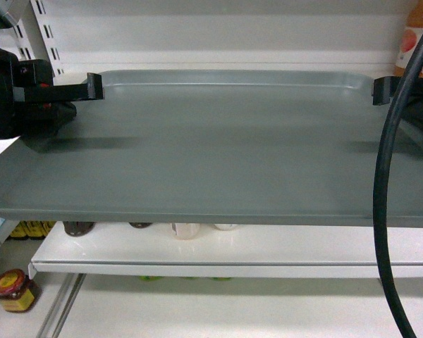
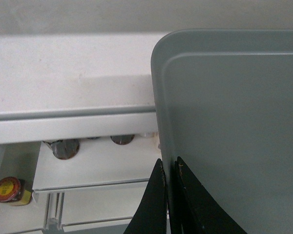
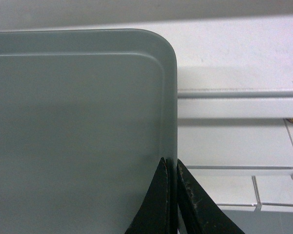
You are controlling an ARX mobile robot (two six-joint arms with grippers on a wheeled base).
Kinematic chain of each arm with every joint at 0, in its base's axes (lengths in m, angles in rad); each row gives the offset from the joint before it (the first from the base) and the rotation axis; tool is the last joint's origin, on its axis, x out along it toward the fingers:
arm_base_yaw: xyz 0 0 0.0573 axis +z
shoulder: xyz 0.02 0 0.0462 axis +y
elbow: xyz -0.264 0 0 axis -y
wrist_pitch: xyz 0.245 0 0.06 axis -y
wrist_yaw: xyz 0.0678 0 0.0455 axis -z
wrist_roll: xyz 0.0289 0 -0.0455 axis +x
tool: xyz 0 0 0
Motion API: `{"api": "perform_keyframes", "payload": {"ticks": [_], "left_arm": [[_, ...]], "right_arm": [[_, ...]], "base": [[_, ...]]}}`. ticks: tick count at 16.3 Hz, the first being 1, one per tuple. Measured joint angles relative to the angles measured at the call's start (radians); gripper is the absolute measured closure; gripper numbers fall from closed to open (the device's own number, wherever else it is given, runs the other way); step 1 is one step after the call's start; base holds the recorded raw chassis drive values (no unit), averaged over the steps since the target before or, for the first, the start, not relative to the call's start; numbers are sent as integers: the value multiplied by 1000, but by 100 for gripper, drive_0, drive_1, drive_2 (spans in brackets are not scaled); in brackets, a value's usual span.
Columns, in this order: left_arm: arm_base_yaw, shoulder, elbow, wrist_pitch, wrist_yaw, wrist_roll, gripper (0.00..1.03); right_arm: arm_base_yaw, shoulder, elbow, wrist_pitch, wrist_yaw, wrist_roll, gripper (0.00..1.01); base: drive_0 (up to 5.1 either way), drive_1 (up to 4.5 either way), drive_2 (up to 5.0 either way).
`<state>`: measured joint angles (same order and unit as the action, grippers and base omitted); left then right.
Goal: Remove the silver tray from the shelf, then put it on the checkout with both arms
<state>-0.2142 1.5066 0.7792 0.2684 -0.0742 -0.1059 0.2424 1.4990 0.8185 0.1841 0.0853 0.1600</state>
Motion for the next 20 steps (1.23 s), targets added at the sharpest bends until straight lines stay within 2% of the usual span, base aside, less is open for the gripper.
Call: {"api": "perform_keyframes", "payload": {"ticks": [20], "left_arm": [[2, -2, -3, -5, -2, 1, 100]], "right_arm": [[6, 0, 3, 0, -2, 0, 99]], "base": [[7, -411, 425]]}}
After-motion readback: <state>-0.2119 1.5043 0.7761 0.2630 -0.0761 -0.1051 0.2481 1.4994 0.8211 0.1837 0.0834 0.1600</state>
